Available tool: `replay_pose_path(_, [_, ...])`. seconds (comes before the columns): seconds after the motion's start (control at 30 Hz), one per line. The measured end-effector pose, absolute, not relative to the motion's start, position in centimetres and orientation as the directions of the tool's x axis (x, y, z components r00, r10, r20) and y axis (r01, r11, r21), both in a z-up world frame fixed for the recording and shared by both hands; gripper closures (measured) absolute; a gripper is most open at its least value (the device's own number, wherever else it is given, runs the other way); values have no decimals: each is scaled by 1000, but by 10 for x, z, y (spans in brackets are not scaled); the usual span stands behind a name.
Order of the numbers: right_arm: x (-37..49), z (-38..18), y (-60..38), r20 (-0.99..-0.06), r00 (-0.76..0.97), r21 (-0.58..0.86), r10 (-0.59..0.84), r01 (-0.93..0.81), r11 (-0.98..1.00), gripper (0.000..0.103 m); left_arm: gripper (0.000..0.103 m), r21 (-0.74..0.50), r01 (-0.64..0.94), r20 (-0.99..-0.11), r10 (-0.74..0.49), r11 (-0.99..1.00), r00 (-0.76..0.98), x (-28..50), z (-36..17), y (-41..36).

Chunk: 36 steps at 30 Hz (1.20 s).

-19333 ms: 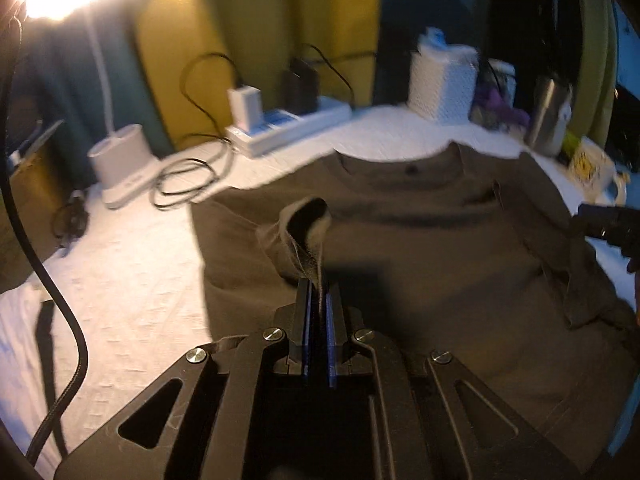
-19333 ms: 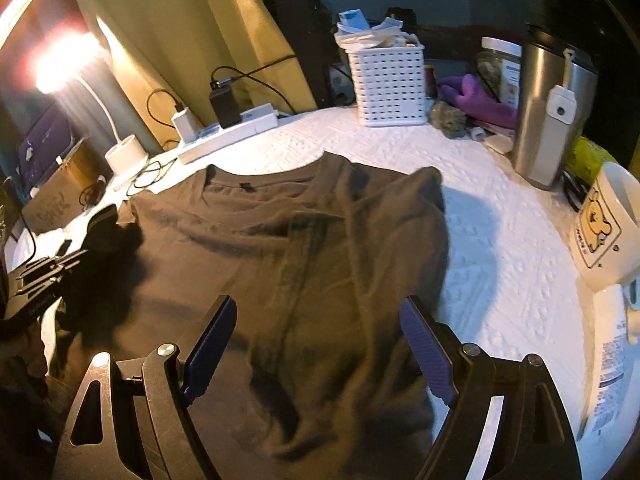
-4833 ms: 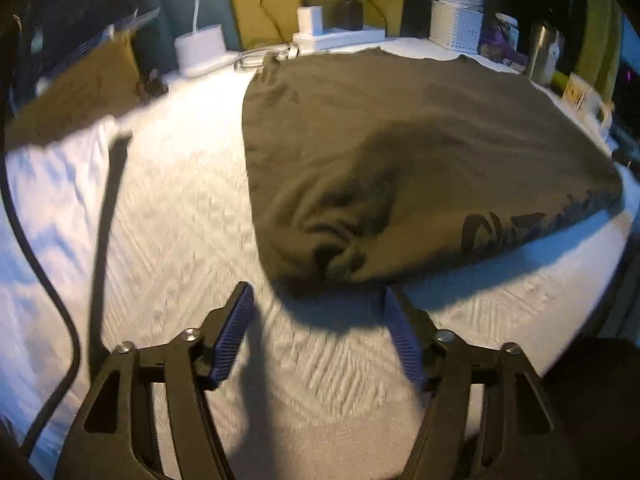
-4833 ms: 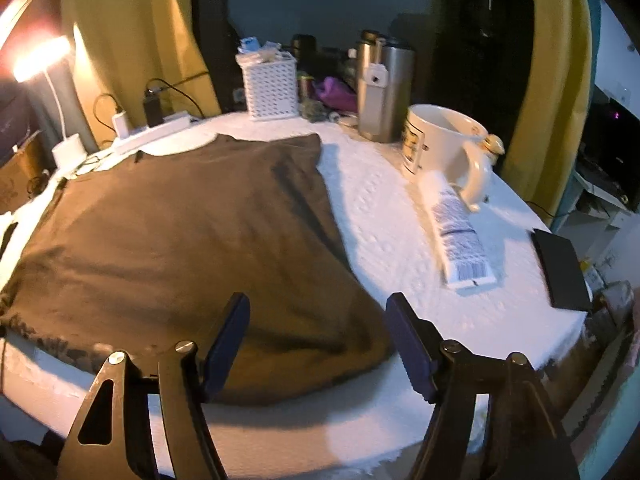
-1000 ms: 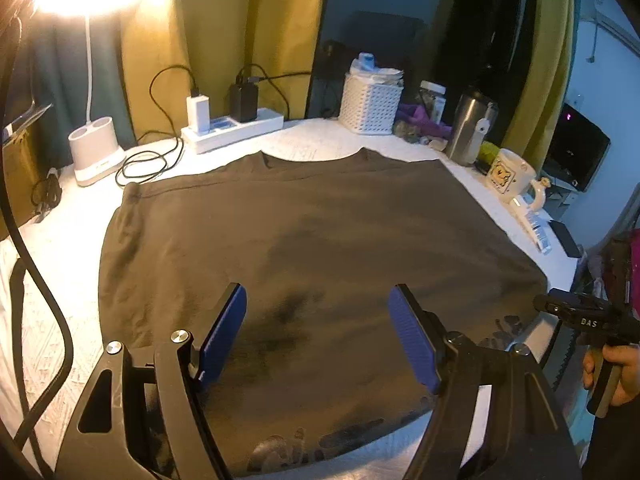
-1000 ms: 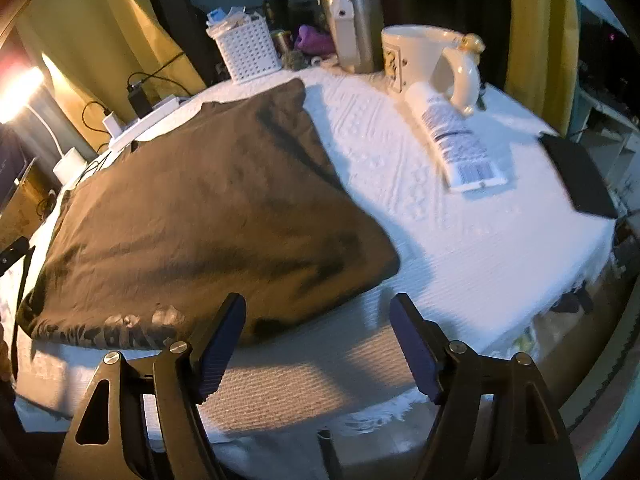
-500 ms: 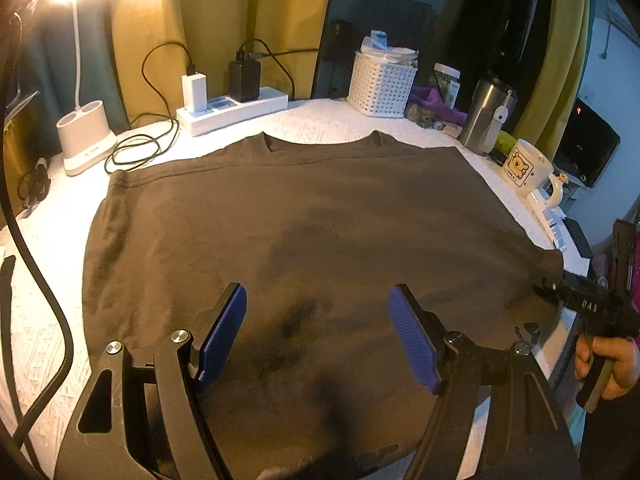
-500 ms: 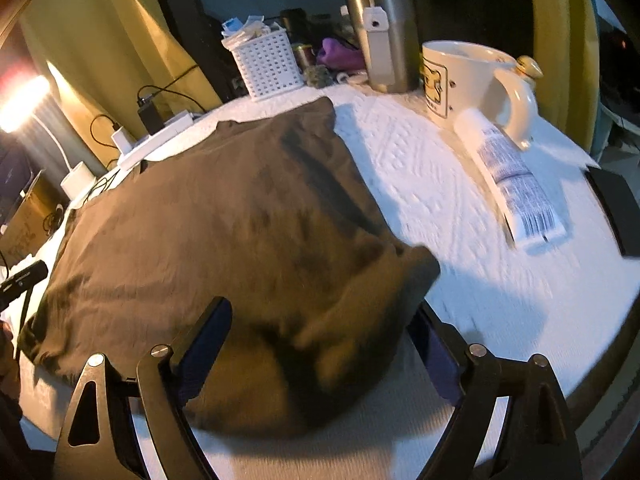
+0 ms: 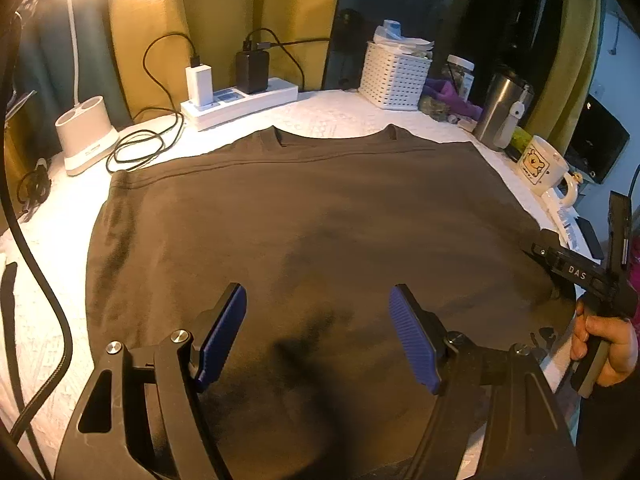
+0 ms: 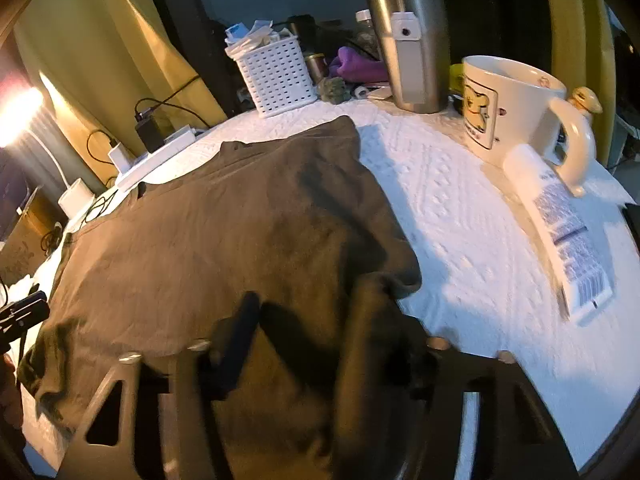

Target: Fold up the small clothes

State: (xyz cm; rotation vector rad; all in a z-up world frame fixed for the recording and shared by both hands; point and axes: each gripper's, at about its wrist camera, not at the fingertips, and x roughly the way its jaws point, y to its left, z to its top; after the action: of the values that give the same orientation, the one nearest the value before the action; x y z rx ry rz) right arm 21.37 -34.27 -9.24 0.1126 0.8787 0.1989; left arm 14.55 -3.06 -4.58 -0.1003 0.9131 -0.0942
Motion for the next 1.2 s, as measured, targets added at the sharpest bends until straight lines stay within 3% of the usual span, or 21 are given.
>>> replay_pose_path(0.1, [219, -95, -334, -756, 617, 154, 218, -156, 976, 74, 29, -124, 29, -787, -116, 992, 606, 148, -46, -27])
replay_pose_path(0.2, [222, -96, -329, -759, 608, 154, 234, -181, 971, 86, 29, -124, 24, -788, -113, 992, 605, 150, -45, -23])
replay_pose_path(0.3, [225, -94, -331, -763, 594, 179, 255, -184, 966, 90, 29, -127, 25, -788, -116, 992, 605, 151, -44, -21])
replay_pose_path(0.53, [227, -74, -329, -741, 601, 228, 300, -196, 954, 91, 29, -142, 17, -774, -121, 990, 621, 150, -40, -9])
replay_pose_path(1.2, [218, -13, -240, -689, 644, 154, 332, -319, 935, 92, 29, -198, -25, -716, -127, 980, 686, 115, -32, 57])
